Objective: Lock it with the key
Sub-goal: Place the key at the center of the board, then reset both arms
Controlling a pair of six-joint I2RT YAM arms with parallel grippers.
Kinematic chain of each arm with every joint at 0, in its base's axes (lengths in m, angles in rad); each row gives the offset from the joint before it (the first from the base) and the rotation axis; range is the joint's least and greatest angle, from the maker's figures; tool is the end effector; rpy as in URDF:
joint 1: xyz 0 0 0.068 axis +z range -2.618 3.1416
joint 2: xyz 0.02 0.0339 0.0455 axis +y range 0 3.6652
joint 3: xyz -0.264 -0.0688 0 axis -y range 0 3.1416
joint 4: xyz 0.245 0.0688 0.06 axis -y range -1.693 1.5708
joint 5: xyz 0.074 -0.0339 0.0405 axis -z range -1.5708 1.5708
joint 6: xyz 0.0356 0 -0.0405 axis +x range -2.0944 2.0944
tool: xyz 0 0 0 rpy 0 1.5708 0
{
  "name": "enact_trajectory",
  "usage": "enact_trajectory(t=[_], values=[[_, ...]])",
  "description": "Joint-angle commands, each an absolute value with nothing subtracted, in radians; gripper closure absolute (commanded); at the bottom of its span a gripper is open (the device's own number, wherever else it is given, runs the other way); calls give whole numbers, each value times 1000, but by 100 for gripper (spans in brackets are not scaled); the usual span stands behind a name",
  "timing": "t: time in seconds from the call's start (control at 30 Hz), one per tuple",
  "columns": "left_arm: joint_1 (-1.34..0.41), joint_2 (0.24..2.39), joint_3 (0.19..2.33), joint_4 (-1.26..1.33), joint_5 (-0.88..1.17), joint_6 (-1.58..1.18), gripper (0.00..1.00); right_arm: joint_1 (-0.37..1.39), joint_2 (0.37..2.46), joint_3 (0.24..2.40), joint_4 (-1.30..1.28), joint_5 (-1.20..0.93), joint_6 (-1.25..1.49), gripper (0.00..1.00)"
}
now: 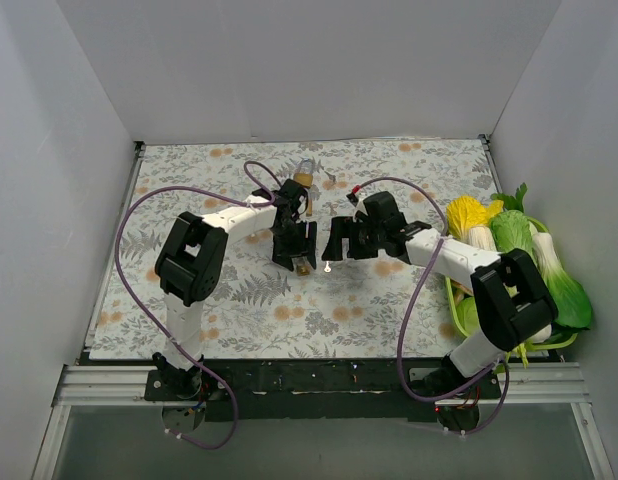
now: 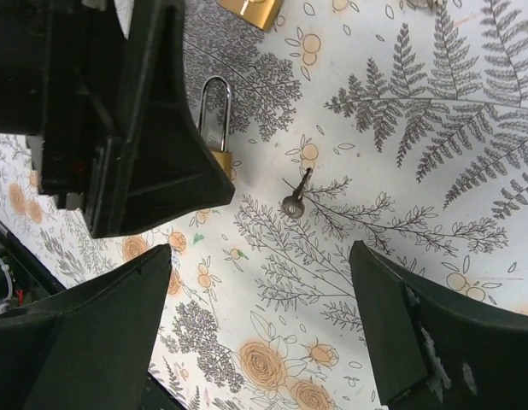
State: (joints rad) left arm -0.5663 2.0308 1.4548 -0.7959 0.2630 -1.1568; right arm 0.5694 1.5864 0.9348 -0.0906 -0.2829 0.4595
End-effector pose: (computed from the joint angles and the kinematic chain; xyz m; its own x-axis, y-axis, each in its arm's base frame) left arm 0.3299 -0.2207 0.1607 -0.8468 -0.5092 0.1538 -0.5315 0.7982 -0.2834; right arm 0.2768 0.1890 0.2035 -0.8167 -0.0171 -0.5769 -0.3668 0.7871 0.4960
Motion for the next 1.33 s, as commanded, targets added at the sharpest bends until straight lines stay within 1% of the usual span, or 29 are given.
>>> enact_trajectory(t=[0.0,0.03,0.1,0.13,0.17,0.27,0.4,0.47,0.5,0.57,0.63,0.67,0.73,0.8,0.87,0.9,0.97,1.0,1.17,1.3], values=[[-555,2036,1459,-801,153,-1111,34,558,1519,991,-92,-281,367,7],[-554,2017,1463,-798,150,-1101,31,557,1500,997,-91,-284,356,7],[-535,1974,1476,-784,169,-1092,22,552,1477,1022,-87,-282,315,7],[-528,1927,1488,-776,181,-1085,15,549,1453,1031,-84,-284,301,7],[-517,1901,1497,-764,252,-1075,2,548,1441,1048,-81,-285,257,7],[-448,1836,1580,-773,352,-1046,2,537,1398,1095,-112,-272,180,6],[-280,1793,1715,-848,494,-1017,2,488,1361,1216,-190,-230,68,3],[-229,1787,1803,-885,517,-973,2,465,1348,1253,-239,-224,37,2],[-186,1789,1833,-947,547,-888,2,444,1347,1275,-305,-238,14,2],[-151,1790,1891,-997,548,-833,2,413,1356,1350,-377,-245,-38,2],[-91,1781,1901,-1067,566,-784,2,384,1344,1373,-445,-245,-46,2],[-66,1770,1887,-1086,583,-772,2,352,1332,1364,-459,-244,-54,2],[-6,1717,1786,-1083,604,-744,2,318,1296,1320,-477,-256,-66,2],[36,1640,1636,-1054,607,-717,2,259,1273,1284,-485,-284,-64,2],[37,1561,1513,-973,569,-716,2,217,1246,1221,-488,-345,-69,2],[37,1518,1405,-939,554,-716,2,210,1236,1198,-488,-353,-69,2],[35,1387,1304,-878,499,-703,2,207,1189,1123,-489,-379,-81,3],[37,1367,1267,-874,479,-700,2,207,1168,1109,-491,-391,-81,3],[35,1289,1206,-865,457,-692,2,206,1132,1055,-489,-406,-72,3],[37,1311,1235,-877,457,-701,2,206,1132,1071,-488,-390,-61,3]])
